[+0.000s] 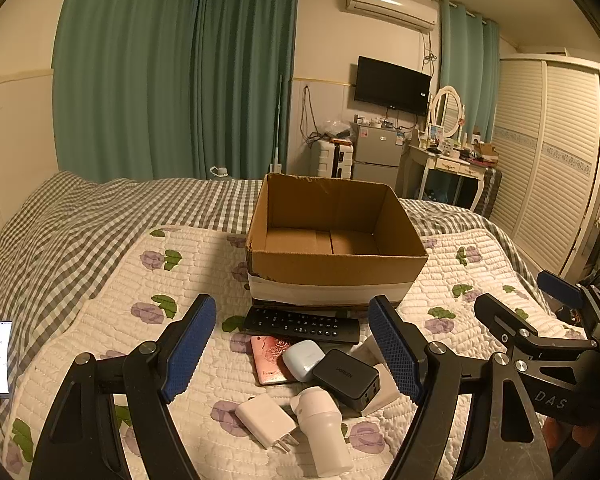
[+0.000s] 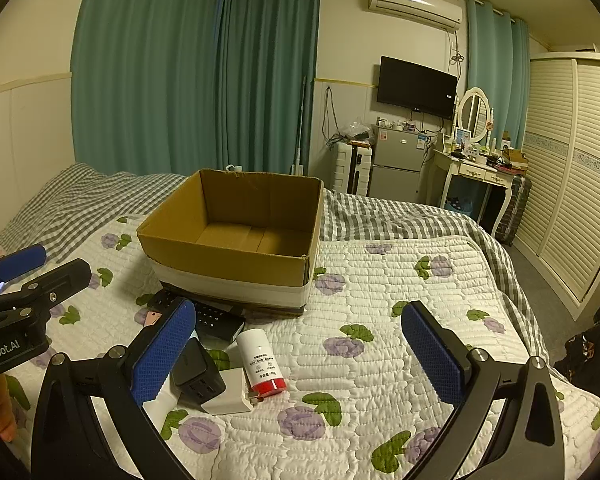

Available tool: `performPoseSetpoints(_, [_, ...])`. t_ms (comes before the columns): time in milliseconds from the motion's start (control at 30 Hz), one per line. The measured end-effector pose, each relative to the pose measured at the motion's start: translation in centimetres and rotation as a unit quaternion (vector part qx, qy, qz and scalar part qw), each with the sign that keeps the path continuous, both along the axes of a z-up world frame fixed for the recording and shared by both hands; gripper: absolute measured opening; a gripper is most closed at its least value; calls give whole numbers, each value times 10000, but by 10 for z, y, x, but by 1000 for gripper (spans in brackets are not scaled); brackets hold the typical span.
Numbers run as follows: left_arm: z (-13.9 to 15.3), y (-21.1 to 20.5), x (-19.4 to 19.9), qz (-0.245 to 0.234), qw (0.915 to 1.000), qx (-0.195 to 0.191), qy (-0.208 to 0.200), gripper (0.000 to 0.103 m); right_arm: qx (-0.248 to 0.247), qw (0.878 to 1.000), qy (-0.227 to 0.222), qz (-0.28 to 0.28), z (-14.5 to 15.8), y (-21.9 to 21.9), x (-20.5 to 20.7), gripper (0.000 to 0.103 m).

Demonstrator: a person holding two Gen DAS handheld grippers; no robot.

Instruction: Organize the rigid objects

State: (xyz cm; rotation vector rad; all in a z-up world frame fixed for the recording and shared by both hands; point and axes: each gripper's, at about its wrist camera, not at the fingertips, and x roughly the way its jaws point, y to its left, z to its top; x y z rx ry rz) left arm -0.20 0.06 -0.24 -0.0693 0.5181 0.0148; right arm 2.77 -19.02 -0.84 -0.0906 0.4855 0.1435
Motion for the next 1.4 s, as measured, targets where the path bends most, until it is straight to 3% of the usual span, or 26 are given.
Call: performPoseSetpoints(1400, [-1, 0, -1, -6, 10000, 2, -11, 81, -10, 10000, 39, 34, -2, 2, 2, 103])
